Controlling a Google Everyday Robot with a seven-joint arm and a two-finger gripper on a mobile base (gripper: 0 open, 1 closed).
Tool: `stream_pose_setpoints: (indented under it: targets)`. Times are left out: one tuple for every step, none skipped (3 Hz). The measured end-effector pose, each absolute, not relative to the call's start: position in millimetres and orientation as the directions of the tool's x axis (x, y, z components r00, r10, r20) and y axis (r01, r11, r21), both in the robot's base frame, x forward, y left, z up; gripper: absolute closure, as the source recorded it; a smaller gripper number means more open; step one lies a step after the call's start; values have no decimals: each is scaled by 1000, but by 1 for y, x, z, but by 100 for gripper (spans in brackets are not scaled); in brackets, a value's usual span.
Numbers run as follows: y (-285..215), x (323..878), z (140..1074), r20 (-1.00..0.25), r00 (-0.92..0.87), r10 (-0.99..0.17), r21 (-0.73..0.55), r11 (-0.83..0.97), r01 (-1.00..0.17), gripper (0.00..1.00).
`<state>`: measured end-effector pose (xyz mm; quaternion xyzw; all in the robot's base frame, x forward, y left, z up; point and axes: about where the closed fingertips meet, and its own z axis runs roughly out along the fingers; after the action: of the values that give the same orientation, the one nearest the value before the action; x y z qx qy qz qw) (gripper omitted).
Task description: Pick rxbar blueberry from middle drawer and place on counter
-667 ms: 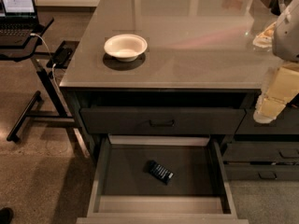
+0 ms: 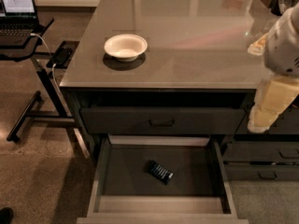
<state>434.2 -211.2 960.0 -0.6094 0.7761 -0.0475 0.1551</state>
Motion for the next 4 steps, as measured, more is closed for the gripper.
stream_pose_setpoints:
  targets:
    - [-199, 431, 909, -181, -217, -959, -227, 256, -940, 0]
    - [-199, 437, 847, -253, -256, -933, -145, 298, -943, 0]
    - [-202, 456, 771, -420, -319, -849, -28, 364, -931, 0]
    - [-198, 455, 770, -414, -320, -852, -20, 360, -933, 0]
